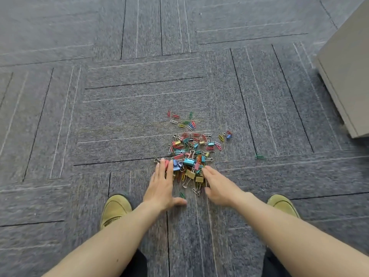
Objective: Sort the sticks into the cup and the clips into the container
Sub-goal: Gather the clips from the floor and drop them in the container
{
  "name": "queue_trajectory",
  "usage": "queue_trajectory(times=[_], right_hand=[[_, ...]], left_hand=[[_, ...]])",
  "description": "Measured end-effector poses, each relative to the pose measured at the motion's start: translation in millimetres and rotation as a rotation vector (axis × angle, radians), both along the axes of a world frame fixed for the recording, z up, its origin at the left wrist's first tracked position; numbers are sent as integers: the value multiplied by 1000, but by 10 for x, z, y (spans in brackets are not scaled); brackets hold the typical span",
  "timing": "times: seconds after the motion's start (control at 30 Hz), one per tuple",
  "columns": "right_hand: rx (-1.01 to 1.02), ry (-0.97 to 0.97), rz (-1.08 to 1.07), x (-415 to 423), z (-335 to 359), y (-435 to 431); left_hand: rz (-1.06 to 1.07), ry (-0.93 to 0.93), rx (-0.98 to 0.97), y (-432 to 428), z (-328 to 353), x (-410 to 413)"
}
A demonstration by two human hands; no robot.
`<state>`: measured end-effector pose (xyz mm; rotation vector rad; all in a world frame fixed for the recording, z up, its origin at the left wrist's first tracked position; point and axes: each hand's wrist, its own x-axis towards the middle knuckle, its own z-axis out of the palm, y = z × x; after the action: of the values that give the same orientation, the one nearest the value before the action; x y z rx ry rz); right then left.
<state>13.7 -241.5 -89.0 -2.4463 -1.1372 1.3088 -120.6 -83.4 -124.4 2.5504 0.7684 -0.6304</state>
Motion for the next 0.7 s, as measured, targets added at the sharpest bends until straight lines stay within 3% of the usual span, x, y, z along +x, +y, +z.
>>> queue_trajectory(times=[0.13,0.27,0.5,0.7], right_hand=[[51,-188,-272,151,5,-39],[-85,-287,-536,384,-11,-181],[-222,-218,-639,614,-85,-355],[-200,-146,-563,626,-129,-353]], left_hand=[[-5,-55,13,79,-20,131],[-15,-54,9,135,-78,263],[-31,-70,37,270,-66,474],[-97,-177,10,560,122,813]])
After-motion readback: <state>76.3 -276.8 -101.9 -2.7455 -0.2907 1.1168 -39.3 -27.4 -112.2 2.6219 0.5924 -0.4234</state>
